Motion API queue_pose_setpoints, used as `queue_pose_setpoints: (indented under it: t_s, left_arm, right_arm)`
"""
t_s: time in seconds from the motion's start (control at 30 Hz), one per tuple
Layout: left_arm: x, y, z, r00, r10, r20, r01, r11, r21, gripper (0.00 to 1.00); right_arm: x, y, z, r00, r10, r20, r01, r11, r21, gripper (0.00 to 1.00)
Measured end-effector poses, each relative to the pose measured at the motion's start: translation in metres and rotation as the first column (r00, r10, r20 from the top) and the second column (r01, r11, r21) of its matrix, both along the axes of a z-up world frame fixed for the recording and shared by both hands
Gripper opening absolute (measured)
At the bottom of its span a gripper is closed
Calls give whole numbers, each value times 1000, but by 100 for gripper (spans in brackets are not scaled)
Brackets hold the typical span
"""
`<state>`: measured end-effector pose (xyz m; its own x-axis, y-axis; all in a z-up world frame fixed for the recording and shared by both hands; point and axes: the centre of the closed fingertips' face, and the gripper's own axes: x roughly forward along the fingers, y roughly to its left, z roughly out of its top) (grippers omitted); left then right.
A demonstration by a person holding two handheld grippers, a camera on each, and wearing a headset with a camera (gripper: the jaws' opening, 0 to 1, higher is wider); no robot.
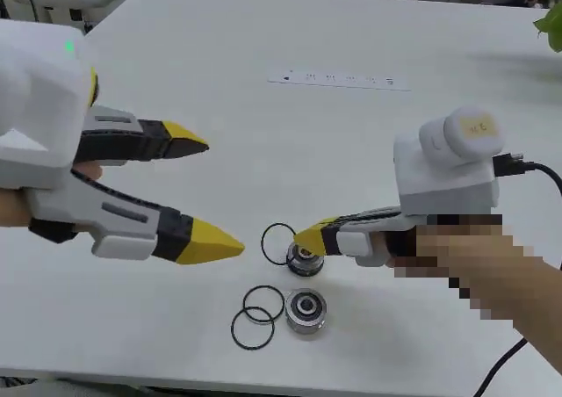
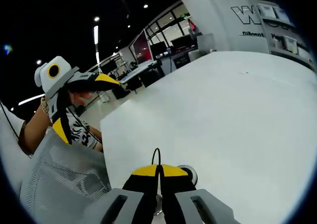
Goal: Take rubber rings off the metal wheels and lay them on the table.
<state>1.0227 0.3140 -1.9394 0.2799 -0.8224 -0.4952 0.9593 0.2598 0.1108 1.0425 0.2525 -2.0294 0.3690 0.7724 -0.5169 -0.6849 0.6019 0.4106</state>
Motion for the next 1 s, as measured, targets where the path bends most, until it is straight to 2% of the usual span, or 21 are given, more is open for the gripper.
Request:
queue_pose_setpoints:
  t_s: [0.2,0.37,0.5,0.7,0.77,0.9,0.97,1.0]
  left_arm:
    - [-16,24,-12,995,89,-35,-89,996,-7,70]
    - [-33,36,-26,990,124,-72,-125,992,-5,72]
    - [-38,42,-32,984,155,-90,-157,988,-10,75]
    - [-40,45,-38,974,198,-107,-202,979,-24,78]
    - [-44,42,-40,974,195,-118,-200,979,-29,80]
    - [-43,43,-42,972,202,-116,-206,978,-18,82]
    - [-41,40,-39,968,218,-124,-226,973,-51,83]
    - [-41,37,-37,962,232,-141,-245,967,-76,83]
  right_arm:
    - [-7,6,-5,999,46,-13,-46,999,-13,0]
    - [-12,10,-8,997,71,-23,-71,997,-20,0]
    - [-18,14,-11,995,94,-38,-95,995,-22,0]
    - [-24,15,-20,991,121,-61,-124,991,-49,0]
    - [-25,14,-22,990,123,-67,-127,991,-53,0]
    - [-25,13,-25,990,120,-76,-125,990,-60,0]
    - [-26,12,-28,990,119,-78,-124,990,-62,0]
    - [-26,11,-30,990,116,-81,-122,990,-68,0]
